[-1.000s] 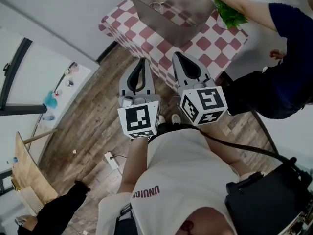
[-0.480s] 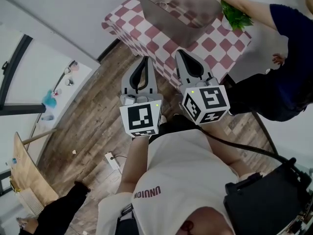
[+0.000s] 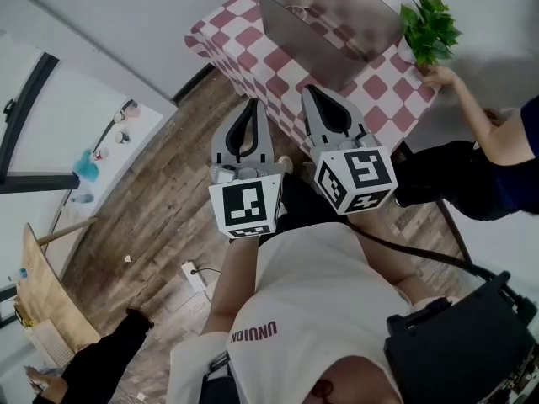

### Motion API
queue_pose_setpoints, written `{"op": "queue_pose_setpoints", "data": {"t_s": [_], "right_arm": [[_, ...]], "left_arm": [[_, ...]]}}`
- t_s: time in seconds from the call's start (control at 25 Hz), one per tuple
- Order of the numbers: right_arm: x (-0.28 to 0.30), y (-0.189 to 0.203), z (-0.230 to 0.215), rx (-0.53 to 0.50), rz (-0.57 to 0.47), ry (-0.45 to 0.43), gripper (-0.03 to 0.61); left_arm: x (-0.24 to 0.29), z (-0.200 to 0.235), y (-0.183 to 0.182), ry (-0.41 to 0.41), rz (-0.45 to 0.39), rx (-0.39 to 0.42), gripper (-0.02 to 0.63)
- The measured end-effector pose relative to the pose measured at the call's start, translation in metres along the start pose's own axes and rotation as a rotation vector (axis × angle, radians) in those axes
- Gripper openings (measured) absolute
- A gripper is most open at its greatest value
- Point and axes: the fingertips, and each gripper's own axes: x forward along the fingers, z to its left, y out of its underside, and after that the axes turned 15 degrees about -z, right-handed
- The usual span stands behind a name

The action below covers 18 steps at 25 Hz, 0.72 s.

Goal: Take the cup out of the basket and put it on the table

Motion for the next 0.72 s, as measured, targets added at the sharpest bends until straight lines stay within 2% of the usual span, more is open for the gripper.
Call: {"op": "queue_pose_setpoints", "data": {"t_s": [0.48,0.72], "right_arm": [[0.066,-0.023,-0.019,-0.011,-0.023,-0.04,0.018],[0.119,-0.021,-0.045,0.016,-0.014,-0.062,0.018]], "left_arm": [[0.064,0.026,-0.005,-0.011,-0.005,0.008,0.012],[0.119,0.039,0.008,-0.008,0.02,0.015,0.012]]}}
